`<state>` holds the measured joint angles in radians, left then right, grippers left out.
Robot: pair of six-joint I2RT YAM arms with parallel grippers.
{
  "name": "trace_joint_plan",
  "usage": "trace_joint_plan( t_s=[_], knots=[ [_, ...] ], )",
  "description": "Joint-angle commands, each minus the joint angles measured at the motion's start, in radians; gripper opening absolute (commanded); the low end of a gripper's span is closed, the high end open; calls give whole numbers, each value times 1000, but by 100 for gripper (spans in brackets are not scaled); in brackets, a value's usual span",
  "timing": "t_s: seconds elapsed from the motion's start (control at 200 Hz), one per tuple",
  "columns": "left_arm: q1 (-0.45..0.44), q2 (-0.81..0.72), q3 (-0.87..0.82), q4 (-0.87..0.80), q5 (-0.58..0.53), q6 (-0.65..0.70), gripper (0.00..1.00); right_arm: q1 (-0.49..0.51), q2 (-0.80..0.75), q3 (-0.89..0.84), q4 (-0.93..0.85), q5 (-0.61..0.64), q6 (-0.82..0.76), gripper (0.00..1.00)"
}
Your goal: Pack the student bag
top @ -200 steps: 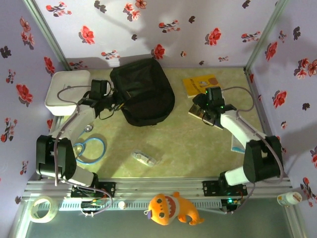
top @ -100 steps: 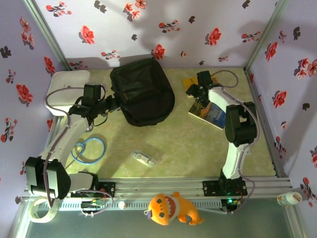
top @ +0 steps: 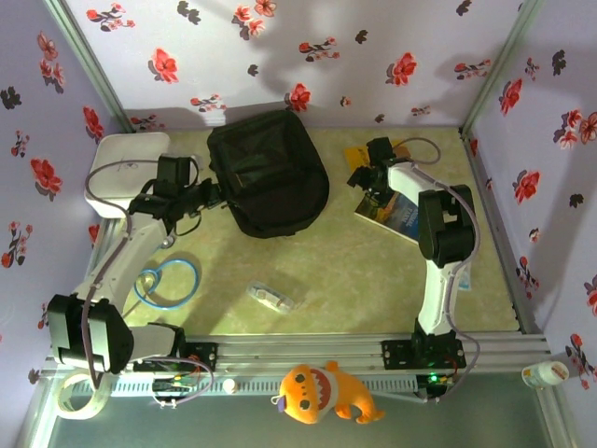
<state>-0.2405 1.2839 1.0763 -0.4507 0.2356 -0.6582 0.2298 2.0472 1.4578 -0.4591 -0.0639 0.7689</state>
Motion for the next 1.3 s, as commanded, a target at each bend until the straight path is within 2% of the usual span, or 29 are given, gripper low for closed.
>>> trace_joint_plan(
  t_s=[0.0, 0.16, 0.32, 0.47, 0.635, 0.9, 1.05, 1.185, 1.295],
  knots=[
    [-18, 24, 44, -6, -2, 39, 100, 32, -23, -104, 19, -98, 43, 83],
    [-42, 76, 78, 9, 3, 44, 100, 129, -96, -249, 38, -122, 86, 82],
    [-80, 143, 127, 19, 8, 53, 100, 230, -233, -445, 85, -122, 204, 82],
    [-124, 202, 175, 26, 10, 67, 100, 289, -419, -574, 72, -22, 250, 78],
    [-193, 282, 257, 4, 16, 90, 100, 292, -549, -535, 97, 148, 212, 80],
    [-314, 401, 348, -23, 28, 114, 100, 231, -432, -386, 34, 163, 140, 78],
    [-355, 456, 380, -38, 34, 120, 100, 185, -350, -338, 72, 44, 75, 76],
    [-373, 484, 399, -45, 35, 118, 100, 183, -268, -265, 34, 3, 34, 72],
    [-376, 491, 402, -47, 36, 118, 100, 184, -235, -270, 46, -34, 44, 71]
  ],
)
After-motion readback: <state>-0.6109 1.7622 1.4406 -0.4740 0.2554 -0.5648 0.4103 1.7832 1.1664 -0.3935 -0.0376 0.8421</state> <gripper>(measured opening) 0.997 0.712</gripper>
